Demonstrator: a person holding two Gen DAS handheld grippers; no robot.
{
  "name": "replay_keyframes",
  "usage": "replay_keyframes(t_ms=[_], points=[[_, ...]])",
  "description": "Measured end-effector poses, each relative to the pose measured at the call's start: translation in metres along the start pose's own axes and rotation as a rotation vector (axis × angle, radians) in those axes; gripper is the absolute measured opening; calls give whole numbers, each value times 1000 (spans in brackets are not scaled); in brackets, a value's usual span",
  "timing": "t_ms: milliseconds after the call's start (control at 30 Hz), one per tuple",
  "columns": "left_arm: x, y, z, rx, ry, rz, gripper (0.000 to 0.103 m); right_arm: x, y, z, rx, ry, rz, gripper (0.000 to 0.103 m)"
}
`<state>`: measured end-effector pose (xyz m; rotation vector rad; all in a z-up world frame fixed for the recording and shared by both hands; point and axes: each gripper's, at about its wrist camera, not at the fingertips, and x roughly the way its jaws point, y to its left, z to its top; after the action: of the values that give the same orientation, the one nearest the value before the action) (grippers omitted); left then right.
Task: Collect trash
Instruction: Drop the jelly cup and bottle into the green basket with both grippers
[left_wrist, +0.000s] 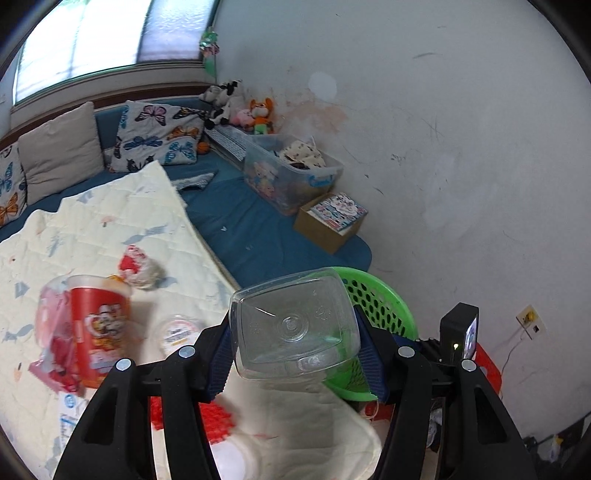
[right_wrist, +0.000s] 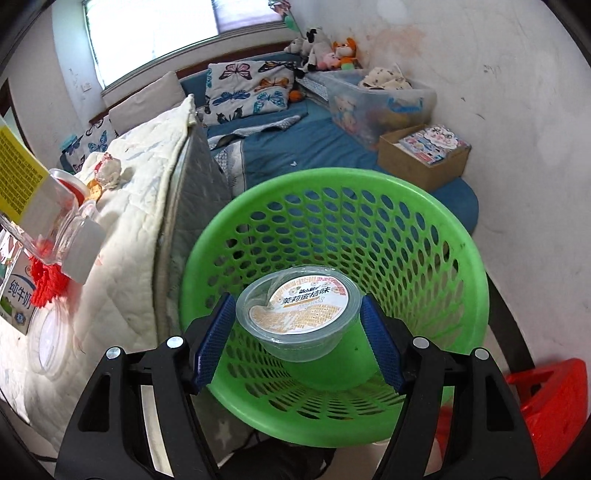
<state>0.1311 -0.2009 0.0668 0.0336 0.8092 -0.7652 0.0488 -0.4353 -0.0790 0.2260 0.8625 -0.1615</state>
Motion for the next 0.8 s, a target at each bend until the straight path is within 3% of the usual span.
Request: replay_keyframes(t_ms=[67,267,800], points=[[7,-8,2,11,8,-4,57,0,-4,-2,9,4,4,77],[30,-26,7,30,33,-15,57,-7,-13,-7,8,-6,0,80],[109,-67,1,65,145,12,57,-47,-47,-28,43,-69,-18,82]])
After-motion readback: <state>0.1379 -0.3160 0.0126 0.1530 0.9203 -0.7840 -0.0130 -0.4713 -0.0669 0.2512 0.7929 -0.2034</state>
